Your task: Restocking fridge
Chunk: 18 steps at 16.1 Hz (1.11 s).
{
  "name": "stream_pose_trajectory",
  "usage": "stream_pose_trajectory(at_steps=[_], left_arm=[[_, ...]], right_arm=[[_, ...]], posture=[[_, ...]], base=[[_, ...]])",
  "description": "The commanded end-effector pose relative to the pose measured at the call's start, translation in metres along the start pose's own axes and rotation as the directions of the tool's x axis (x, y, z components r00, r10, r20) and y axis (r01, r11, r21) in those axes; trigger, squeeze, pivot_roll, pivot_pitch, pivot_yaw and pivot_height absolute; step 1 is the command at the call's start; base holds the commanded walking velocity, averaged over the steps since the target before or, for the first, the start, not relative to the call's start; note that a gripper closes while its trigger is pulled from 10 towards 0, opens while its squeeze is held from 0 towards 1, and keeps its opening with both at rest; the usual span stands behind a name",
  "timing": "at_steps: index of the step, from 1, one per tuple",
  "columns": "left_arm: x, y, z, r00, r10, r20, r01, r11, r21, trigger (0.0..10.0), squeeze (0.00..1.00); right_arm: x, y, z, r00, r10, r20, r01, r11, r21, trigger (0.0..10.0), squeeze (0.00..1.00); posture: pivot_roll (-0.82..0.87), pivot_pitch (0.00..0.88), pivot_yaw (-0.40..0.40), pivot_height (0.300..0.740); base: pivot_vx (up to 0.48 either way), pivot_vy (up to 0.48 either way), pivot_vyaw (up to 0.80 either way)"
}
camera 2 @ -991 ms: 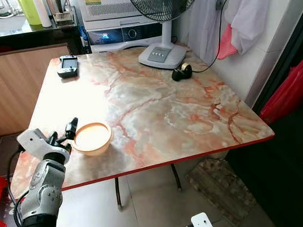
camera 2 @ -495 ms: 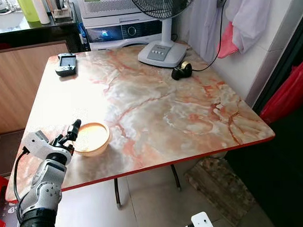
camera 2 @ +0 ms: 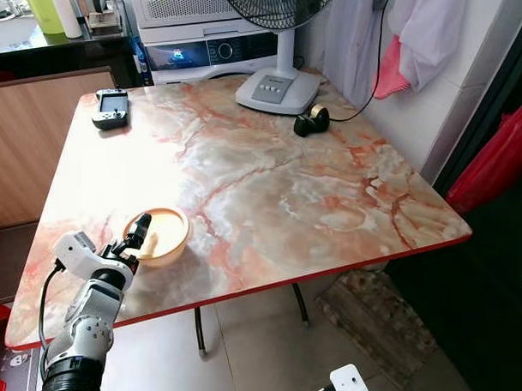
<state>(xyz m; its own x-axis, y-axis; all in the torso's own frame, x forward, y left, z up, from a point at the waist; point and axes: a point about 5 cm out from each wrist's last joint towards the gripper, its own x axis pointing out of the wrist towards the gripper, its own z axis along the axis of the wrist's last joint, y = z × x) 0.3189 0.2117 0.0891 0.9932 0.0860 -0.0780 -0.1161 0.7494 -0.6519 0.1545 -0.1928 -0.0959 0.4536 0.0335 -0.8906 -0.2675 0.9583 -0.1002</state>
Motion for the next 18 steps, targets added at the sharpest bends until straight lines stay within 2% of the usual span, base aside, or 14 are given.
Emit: stream_pose_trajectory(at_steps=[1, 2, 3, 4, 5, 14, 18], left_arm=[[0.002, -0.001, 0.0, 1.0, -0.003, 0.004, 0.003, 1.0, -0.014, 10.0, 0.0], [0.003, -0.002, -0.002, 1.0, -0.01, -0.001, 0.009, 1.0, -0.017, 10.0, 0.0], [0.004, -0.003, -0.004, 1.0, -0.017, -0.005, 0.017, 1.0, -0.021, 5.6, 0.0], [0.004, -0.004, -0.005, 1.0, -0.02, -0.009, 0.02, 1.0, -0.023, 3.6, 0.0], [0.005, -0.005, -0.007, 1.0, -0.022, -0.013, 0.021, 0.999, -0.025, 0.0, 0.0], [0.007, -0.005, -0.011, 0.999, -0.027, -0.019, 0.027, 0.999, -0.029, 0.0, 0.0], [0.009, -0.011, -0.012, 0.998, -0.057, -0.019, 0.057, 0.998, -0.012, 0.0, 0.0]], right_arm=[[0.0, -0.003, 0.002, 1.0, -0.004, 0.002, 0.004, 1.0, -0.016, 10.0, 0.0], [0.0, -0.002, 0.002, 1.0, -0.003, 0.002, 0.003, 1.0, -0.018, 10.0, 0.0], [0.0, -0.002, 0.002, 1.0, -0.003, 0.002, 0.003, 1.0, -0.021, 10.0, 0.0], [0.0, -0.002, 0.002, 1.0, -0.003, 0.002, 0.003, 1.0, -0.023, 10.0, 0.0], [0.0, -0.002, 0.002, 1.0, -0.004, 0.002, 0.004, 1.0, -0.025, 10.0, 0.0], [0.0, -0.003, 0.003, 1.0, -0.003, -0.007, 0.002, 0.997, -0.078, 10.0, 0.0], [0.0, -0.003, 0.002, 1.0, -0.002, -0.01, 0.001, 0.996, -0.091, 10.0, 0.0]], posture=[[-0.02, 0.0, -0.037, 0.74], [-0.02, 0.0, -0.037, 0.74], [-0.02, 0.0, -0.037, 0.74], [-0.02, 0.0, -0.035, 0.74], [-0.03, 0.0, -0.036, 0.74], [-0.03, 0.0, -0.037, 0.74], [-0.03, 0.0, -0.04, 0.74]], base=[[0.0, 0.0, 0.0], [0.0, 0.0, 0.0], [0.0, 0.0, 0.0], [0.0, 0.0, 0.0], [0.0, 0.0, 0.0], [0.0, 0.0, 0.0], [0.0, 0.0, 0.0]])
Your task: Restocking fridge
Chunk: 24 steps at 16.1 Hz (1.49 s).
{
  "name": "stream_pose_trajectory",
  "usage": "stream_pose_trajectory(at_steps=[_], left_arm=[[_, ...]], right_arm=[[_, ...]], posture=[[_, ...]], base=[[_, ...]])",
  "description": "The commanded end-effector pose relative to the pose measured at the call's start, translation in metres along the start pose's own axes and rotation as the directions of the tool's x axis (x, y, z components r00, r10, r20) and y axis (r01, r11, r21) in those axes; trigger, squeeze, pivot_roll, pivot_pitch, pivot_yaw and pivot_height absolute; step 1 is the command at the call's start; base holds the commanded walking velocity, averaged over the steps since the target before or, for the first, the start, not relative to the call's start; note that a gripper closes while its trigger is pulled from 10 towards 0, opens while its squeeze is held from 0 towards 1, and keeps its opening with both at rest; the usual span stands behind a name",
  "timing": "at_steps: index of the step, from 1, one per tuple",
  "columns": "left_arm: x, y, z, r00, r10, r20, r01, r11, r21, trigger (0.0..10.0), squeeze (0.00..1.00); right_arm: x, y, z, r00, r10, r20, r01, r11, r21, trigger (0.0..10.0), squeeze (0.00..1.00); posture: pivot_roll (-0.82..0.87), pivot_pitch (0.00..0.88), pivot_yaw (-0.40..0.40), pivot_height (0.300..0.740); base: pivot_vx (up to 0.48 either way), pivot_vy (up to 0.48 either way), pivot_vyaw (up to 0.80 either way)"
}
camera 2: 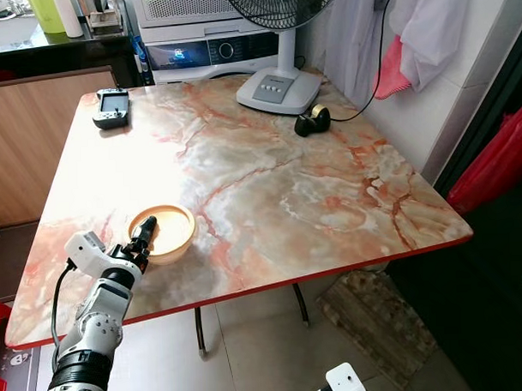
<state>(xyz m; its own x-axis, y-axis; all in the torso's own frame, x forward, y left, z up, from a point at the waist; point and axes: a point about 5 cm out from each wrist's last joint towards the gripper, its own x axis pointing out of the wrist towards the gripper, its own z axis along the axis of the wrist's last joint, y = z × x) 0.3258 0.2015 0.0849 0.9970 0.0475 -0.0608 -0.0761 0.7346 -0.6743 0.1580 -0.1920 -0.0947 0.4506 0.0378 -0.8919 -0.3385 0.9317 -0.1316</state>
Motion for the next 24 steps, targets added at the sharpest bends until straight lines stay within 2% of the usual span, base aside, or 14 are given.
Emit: stream_pose_trajectory(at_steps=[1, 6, 17, 20, 21, 22, 24], left_arm=[[0.003, -0.005, -0.002, 1.0, -0.018, -0.008, 0.018, 1.0, 0.018, 0.0, 0.0], [0.004, -0.01, -0.002, 0.999, -0.037, -0.005, 0.037, 0.999, 0.034, 0.0, 0.0], [0.003, -0.029, 0.012, 0.992, -0.113, 0.062, 0.11, 0.992, 0.057, 0.0, 0.0], [0.0, -0.043, 0.024, 0.98, -0.167, 0.112, 0.162, 0.985, 0.055, 0.0, 0.0], [-0.003, -0.047, 0.028, 0.975, -0.179, 0.13, 0.172, 0.983, 0.064, 4.2, 0.0], [-0.007, -0.046, 0.033, 0.974, -0.162, 0.161, 0.148, 0.984, 0.097, 10.0, 0.0], [-0.015, -0.04, 0.039, 0.972, -0.125, 0.198, 0.094, 0.983, 0.161, 10.0, 0.0]], right_arm=[[0.0, -0.002, -0.002, 1.0, -0.006, -0.01, 0.005, 1.0, -0.012, 10.0, 0.0], [0.0, -0.002, -0.001, 1.0, -0.004, -0.011, 0.003, 1.0, -0.024, 10.0, 0.0], [0.0, -0.001, -0.001, 1.0, -0.003, -0.01, 0.003, 1.0, -0.017, 10.0, 0.0], [0.0, -0.001, -0.001, 1.0, -0.003, -0.009, 0.003, 1.0, -0.013, 10.0, 0.0], [0.0, -0.002, -0.001, 1.0, -0.004, -0.007, 0.004, 1.0, -0.007, 10.0, 0.0], [-0.001, -0.002, -0.002, 1.0, -0.006, -0.006, 0.006, 1.0, -0.003, 10.0, 0.0], [-0.001, -0.003, -0.002, 1.0, -0.008, -0.001, 0.008, 1.0, 0.011, 10.0, 0.0]], posture=[[-0.03, 0.0, -0.039, 0.74], [-0.03, 0.0, -0.036, 0.74], [-0.02, 0.0, -0.037, 0.74], [-0.02, 0.0, -0.035, 0.74], [-0.02, 0.0, -0.034, 0.74], [-0.02, 0.0, -0.035, 0.74], [-0.02, 0.0, -0.035, 0.74]], base=[[0.0, 0.0, 0.0], [0.0, 0.0, 0.0], [0.0, 0.0, 0.0], [0.0, 0.0, 0.0], [0.0, 0.0, 0.0], [0.0, 0.0, 0.0], [0.0, 0.0, 0.0]])
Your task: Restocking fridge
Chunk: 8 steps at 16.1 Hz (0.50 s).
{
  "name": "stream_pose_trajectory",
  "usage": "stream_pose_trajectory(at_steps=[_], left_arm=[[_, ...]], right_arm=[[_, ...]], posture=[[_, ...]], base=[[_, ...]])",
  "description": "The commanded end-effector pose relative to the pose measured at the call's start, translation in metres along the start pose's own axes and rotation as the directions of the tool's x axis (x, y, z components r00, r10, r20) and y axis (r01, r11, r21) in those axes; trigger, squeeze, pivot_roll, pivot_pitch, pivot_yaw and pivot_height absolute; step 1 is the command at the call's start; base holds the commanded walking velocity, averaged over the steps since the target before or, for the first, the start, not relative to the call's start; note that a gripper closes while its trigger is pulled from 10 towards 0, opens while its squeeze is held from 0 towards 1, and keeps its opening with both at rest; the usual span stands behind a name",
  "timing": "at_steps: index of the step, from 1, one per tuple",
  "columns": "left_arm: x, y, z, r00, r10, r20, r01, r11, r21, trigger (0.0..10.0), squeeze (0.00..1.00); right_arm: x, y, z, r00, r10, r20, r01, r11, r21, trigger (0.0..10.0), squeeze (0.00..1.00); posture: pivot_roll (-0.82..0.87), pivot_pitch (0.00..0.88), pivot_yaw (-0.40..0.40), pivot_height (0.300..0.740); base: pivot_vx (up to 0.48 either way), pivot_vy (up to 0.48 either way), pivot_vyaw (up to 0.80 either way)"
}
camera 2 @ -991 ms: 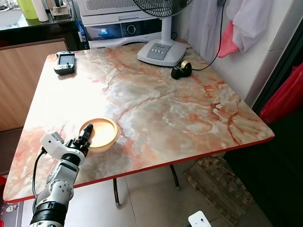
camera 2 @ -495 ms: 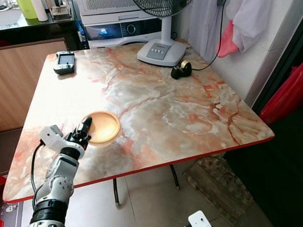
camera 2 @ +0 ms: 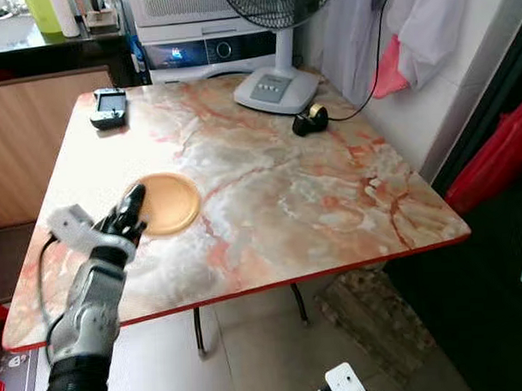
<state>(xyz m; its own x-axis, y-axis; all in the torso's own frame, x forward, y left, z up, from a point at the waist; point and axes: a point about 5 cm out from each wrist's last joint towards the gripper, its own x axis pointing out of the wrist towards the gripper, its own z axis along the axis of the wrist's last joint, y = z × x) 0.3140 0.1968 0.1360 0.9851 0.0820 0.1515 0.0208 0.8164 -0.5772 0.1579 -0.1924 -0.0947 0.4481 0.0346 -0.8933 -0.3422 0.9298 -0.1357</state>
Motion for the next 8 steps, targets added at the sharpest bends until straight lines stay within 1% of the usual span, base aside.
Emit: stream_pose_trajectory(at_steps=[1, 2, 3, 4, 5, 6, 7, 8], left_arm=[[-0.002, -0.002, 0.009, 0.999, 0.002, 0.042, -0.004, 0.998, 0.056, 10.0, 0.0], [-0.005, -0.002, 0.013, 0.998, 0.014, 0.059, -0.017, 0.998, 0.063, 10.0, 0.0], [-0.007, -0.002, 0.017, 0.997, 0.018, 0.074, -0.025, 0.995, 0.099, 10.0, 0.0], [-0.009, -0.004, 0.024, 0.996, 0.018, 0.091, -0.036, 0.98, 0.197, 10.0, 0.0], [-0.01, -0.005, 0.027, 0.995, 0.015, 0.095, -0.039, 0.967, 0.252, 10.0, 0.0], [-0.01, -0.008, 0.032, 0.994, -0.001, 0.11, -0.035, 0.944, 0.329, 10.0, 0.0], [-0.009, -0.011, 0.038, 0.992, -0.014, 0.129, -0.037, 0.921, 0.387, 10.0, 0.0], [-0.008, -0.011, 0.039, 0.991, -0.02, 0.13, -0.037, 0.906, 0.421, 10.0, 0.0]], right_arm=[[-0.001, -0.003, -0.002, 1.0, -0.008, 0.006, 0.008, 1.0, 0.025, 10.0, 0.0], [-0.001, -0.003, -0.003, 1.0, -0.009, 0.006, 0.008, 1.0, 0.027, 10.0, 0.0], [-0.001, -0.003, -0.003, 1.0, -0.009, 0.007, 0.009, 1.0, 0.028, 10.0, 0.0], [-0.001, -0.003, -0.004, 1.0, -0.014, 0.01, 0.014, 0.999, 0.041, 10.0, 0.0], [-0.001, -0.003, -0.004, 1.0, -0.015, 0.01, 0.015, 0.999, 0.047, 10.0, 0.0], [-0.001, -0.003, -0.004, 1.0, -0.017, 0.011, 0.016, 0.999, 0.051, 10.0, 0.0], [-0.001, -0.003, -0.005, 1.0, -0.021, 0.011, 0.021, 0.997, 0.071, 10.0, 0.0], [-0.001, -0.003, -0.005, 1.0, -0.024, 0.012, 0.023, 0.997, 0.08, 10.0, 0.0]], posture=[[-0.01, 0.0, -0.035, 0.74], [-0.01, 0.0, -0.036, 0.74], [-0.01, 0.0, -0.034, 0.74], [-0.01, 0.0, -0.034, 0.74], [-0.01, 0.0, -0.034, 0.74], [-0.01, 0.0, -0.034, 0.74], [0.0, 0.0, -0.029, 0.74], [0.0, 0.0, -0.027, 0.74]], base=[[0.0, 0.0, 0.0], [0.0, 0.0, 0.0], [0.0, 0.0, 0.0], [0.0, 0.0, 0.0], [0.0, 0.0, 0.0], [0.0, 0.0, 0.0], [0.0, 0.0, 0.0], [0.0, 0.0, 0.0]])
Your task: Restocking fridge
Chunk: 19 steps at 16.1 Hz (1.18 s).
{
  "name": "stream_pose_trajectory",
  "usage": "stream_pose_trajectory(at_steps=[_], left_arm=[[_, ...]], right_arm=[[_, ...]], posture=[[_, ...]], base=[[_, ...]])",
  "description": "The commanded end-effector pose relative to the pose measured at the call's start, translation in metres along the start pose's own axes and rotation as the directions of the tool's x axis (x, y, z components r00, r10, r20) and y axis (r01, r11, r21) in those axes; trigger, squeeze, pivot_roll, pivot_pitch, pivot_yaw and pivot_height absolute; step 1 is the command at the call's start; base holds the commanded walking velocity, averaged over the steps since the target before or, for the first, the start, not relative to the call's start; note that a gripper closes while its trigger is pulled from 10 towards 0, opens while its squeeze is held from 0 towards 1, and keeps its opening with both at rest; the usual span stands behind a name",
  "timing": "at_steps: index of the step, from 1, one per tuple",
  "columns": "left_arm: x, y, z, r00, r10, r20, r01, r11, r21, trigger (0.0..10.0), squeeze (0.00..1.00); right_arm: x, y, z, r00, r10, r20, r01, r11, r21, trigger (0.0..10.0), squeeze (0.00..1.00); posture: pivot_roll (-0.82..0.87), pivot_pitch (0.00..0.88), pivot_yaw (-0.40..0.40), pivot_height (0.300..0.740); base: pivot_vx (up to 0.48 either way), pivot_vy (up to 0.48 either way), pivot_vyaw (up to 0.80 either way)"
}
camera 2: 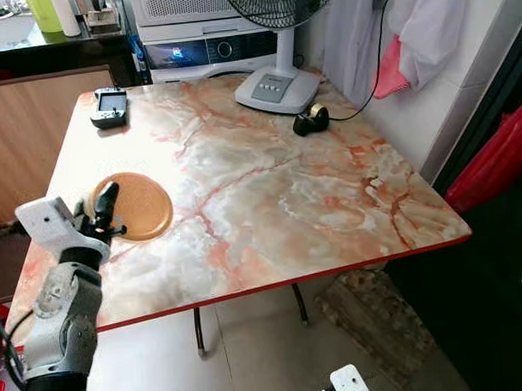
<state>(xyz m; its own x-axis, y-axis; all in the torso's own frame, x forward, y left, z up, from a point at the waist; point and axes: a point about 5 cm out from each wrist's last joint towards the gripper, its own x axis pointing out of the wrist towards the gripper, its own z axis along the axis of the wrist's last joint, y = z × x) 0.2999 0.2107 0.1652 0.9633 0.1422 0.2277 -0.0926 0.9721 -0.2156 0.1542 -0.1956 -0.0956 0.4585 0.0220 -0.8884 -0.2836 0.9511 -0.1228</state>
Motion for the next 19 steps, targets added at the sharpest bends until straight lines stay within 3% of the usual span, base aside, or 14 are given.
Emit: stream_pose_trajectory(at_steps=[1, 3, 19], left_arm=[[0.001, -0.005, 0.007, 0.999, -0.018, 0.034, 0.016, 0.999, 0.043, 10.0, 0.0], [0.001, -0.009, 0.004, 0.999, -0.034, 0.022, 0.032, 0.995, 0.099, 10.0, 0.0], [0.006, -0.033, -0.003, 0.99, -0.138, -0.008, 0.137, 0.972, 0.19, 10.0, 0.0]], right_arm=[[0.0, 0.0, -0.001, 1.0, -0.009, 0.005, 0.009, 1.0, 0.021, 10.0, 0.0], [0.0, 0.001, -0.001, 1.0, -0.009, 0.004, 0.009, 0.999, 0.041, 10.0, 0.0], [0.0, 0.004, -0.002, 1.0, 0.003, -0.008, -0.003, 1.0, 0.029, 10.0, 0.0]], posture=[[0.0, 0.0, -0.024, 0.74], [-0.01, 0.0, -0.018, 0.74], [-0.01, 0.0, -0.006, 0.74]], base=[[0.0, 0.0, 0.0], [0.0, 0.0, -0.4], [0.0, 0.0, -0.8]])
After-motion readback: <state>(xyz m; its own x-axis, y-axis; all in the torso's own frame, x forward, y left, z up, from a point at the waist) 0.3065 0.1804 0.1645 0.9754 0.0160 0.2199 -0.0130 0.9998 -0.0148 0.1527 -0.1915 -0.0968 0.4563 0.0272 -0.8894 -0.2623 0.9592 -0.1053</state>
